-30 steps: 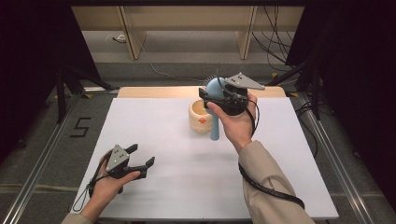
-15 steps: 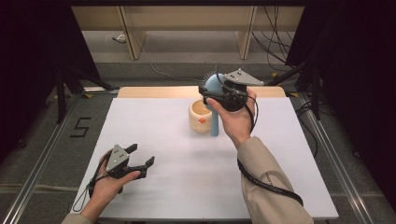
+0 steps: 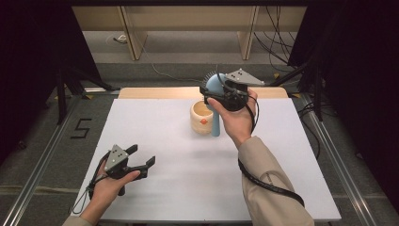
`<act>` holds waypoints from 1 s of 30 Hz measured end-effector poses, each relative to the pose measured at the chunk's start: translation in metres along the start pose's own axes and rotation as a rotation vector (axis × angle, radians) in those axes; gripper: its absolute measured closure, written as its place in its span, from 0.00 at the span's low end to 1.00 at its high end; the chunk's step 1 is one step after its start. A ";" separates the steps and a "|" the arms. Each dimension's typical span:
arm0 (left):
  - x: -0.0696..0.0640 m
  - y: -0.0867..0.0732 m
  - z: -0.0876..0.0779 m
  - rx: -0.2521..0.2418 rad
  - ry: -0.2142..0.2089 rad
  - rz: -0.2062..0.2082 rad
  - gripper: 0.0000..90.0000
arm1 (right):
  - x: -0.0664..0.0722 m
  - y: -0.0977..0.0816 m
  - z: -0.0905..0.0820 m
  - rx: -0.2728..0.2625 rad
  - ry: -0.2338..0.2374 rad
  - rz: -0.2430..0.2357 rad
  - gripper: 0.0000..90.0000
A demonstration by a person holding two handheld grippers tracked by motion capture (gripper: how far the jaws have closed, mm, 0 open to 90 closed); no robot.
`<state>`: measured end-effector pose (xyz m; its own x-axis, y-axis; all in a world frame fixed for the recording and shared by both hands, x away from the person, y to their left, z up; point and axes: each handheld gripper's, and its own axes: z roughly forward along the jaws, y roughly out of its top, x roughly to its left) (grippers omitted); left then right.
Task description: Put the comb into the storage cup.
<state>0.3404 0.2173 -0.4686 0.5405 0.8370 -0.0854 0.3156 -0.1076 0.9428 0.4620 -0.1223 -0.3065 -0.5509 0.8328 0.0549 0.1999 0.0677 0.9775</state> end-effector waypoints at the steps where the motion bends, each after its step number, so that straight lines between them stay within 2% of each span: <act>1: 0.000 0.000 0.000 0.000 0.002 -0.004 0.18 | 0.000 0.000 0.000 0.000 0.000 0.000 0.23; 7: 0.000 0.003 -0.002 -0.007 0.008 -0.035 0.18 | 0.000 0.001 0.002 -0.003 0.000 -0.001 0.23; 30: -0.001 0.002 -0.001 0.004 0.008 -0.021 0.18 | -0.009 0.003 0.014 -0.009 -0.022 0.001 0.23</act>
<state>0.3400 0.2172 -0.4660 0.5277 0.8433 -0.1021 0.3297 -0.0925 0.9395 0.4787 -0.1217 -0.3064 -0.5331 0.8445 0.0518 0.1928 0.0617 0.9793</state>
